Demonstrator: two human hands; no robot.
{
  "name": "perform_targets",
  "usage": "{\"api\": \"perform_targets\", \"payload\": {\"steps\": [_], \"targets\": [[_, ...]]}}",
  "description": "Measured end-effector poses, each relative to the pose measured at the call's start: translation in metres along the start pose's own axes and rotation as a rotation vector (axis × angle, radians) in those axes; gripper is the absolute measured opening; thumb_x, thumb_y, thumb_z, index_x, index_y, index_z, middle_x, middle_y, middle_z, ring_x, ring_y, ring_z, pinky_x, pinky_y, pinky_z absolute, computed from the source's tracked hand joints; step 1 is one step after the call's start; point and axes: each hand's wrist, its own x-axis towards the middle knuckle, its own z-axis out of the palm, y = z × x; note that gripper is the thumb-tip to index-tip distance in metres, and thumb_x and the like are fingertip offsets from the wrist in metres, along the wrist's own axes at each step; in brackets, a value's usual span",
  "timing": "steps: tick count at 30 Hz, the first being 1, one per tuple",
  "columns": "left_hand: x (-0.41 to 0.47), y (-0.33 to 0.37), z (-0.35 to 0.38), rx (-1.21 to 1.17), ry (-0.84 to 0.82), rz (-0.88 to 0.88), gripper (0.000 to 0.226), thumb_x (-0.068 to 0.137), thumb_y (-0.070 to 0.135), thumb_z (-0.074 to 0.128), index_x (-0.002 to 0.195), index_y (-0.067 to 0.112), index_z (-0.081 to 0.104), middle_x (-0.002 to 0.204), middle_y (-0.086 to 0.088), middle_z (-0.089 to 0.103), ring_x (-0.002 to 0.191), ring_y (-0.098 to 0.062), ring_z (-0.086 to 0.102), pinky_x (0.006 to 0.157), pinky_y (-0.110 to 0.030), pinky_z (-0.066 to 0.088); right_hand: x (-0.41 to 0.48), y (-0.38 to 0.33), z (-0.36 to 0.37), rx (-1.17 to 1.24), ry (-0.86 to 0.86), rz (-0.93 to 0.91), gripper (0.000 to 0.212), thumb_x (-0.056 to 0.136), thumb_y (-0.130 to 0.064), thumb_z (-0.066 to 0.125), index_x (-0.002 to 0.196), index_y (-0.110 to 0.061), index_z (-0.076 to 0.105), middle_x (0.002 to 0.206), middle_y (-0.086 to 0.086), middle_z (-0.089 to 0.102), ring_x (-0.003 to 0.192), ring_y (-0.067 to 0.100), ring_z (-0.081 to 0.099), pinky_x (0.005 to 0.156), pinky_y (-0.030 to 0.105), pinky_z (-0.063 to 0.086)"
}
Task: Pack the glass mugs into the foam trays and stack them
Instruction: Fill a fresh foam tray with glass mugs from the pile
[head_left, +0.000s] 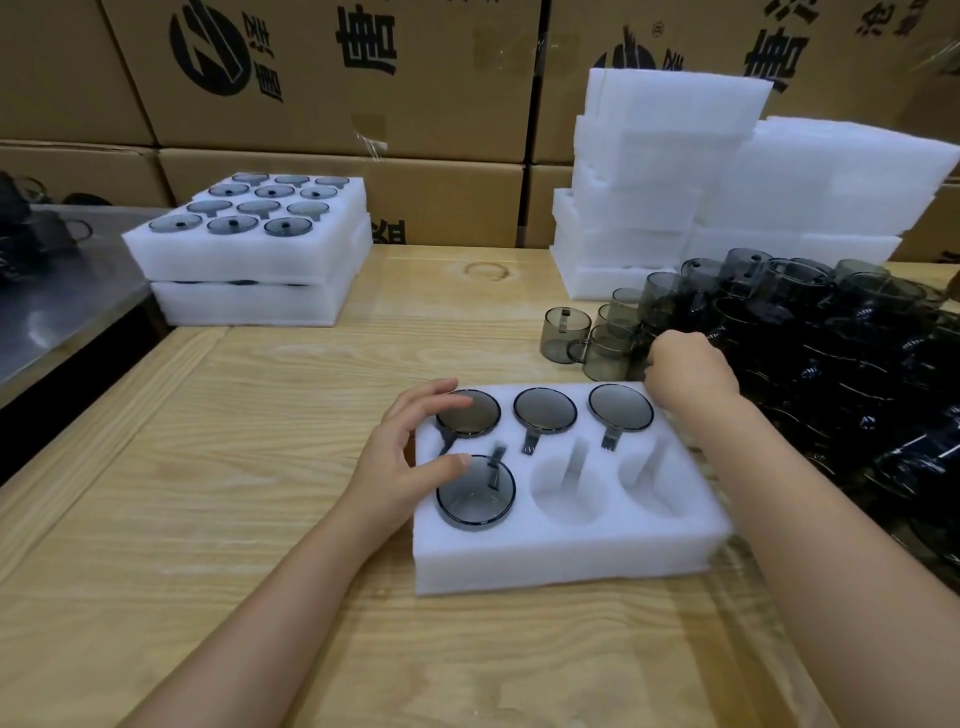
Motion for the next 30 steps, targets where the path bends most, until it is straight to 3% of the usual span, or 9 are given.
{"api": "perform_targets", "payload": {"steps": [5,11,15,17,22,26,28,30], "targets": [[0.0,-0.002,0.0,-0.022,0.002,-0.014,0.054,0.057,0.04,0.067,0.109,0.024,0.065,0.136,0.011,0.049,0.133,-0.008,0.041,0.112,-0.046,0.032,-0.005,0.005,-0.005,0.132,0.035,0.011,0.016,0.088,-0.005,0.051,0.093,-0.003,0.066,0.098,0.019,0.06,0.078,0.032,0.046,0.07,0.033,0.045],[0.0,-0.002,-0.002,0.012,-0.014,-0.007,0.054,0.058,0.042,0.067,0.11,0.026,0.064,0.138,0.011,0.047,0.132,-0.004,0.04,0.113,-0.04,0.031,-0.031,0.006,-0.012,0.212,0.273,-0.091,0.02,0.093,-0.011,0.048,0.101,-0.006,0.065,0.096,0.018,0.065,0.089,0.037,0.054,0.068,0.03,0.035],[0.0,0.006,-0.008,0.085,-0.081,-0.03,0.059,0.059,0.046,0.066,0.115,0.028,0.062,0.139,0.013,0.046,0.133,0.0,0.037,0.112,-0.033,0.032,-0.056,-0.003,-0.013,0.337,0.501,-0.31,0.017,0.092,-0.005,0.051,0.1,0.0,0.064,0.096,0.016,0.064,0.089,0.036,0.058,0.071,0.036,0.041],[0.002,0.014,-0.01,0.109,-0.093,-0.056,0.056,0.061,0.042,0.07,0.116,0.034,0.06,0.137,0.019,0.047,0.132,0.001,0.037,0.112,-0.035,0.031,-0.072,-0.008,-0.012,0.419,0.542,-0.445,0.014,0.089,0.002,0.054,0.098,0.005,0.064,0.095,0.018,0.064,0.086,0.036,0.06,0.074,0.042,0.048],[0.017,0.039,-0.006,0.35,-0.038,-0.002,0.059,0.076,0.041,0.069,0.127,0.05,0.043,0.133,0.028,0.047,0.135,-0.006,0.033,0.11,-0.038,0.031,-0.099,-0.015,-0.003,0.449,0.56,-0.703,0.013,0.085,0.004,0.055,0.093,0.005,0.065,0.088,0.014,0.065,0.078,0.035,0.062,0.068,0.041,0.052],[0.035,0.054,0.013,0.293,-0.221,0.008,0.085,0.076,0.04,0.077,0.14,0.051,0.023,0.138,0.024,0.043,0.131,0.006,0.034,0.098,-0.017,0.031,-0.104,-0.015,-0.007,0.506,0.571,-0.814,0.013,0.085,0.002,0.053,0.092,0.002,0.065,0.086,0.01,0.064,0.077,0.028,0.06,0.07,0.033,0.048],[0.043,0.059,0.025,0.225,-0.303,0.007,0.088,0.076,0.025,0.079,0.143,0.043,0.026,0.139,0.016,0.046,0.13,0.002,0.04,0.104,-0.021,0.035,-0.106,-0.013,-0.007,0.522,0.55,-0.88,0.013,0.086,0.002,0.053,0.091,0.003,0.065,0.087,0.01,0.063,0.078,0.028,0.06,0.072,0.033,0.048],[0.048,0.061,0.035,0.092,-0.325,0.013,0.074,0.075,0.001,0.076,0.137,0.027,0.042,0.129,0.004,0.058,0.12,-0.009,0.054,0.103,-0.033,0.044,-0.106,-0.011,-0.009,0.548,0.528,-0.898,0.011,0.084,0.004,0.055,0.089,0.003,0.065,0.088,0.01,0.063,0.079,0.028,0.06,0.073,0.034,0.049]]}}
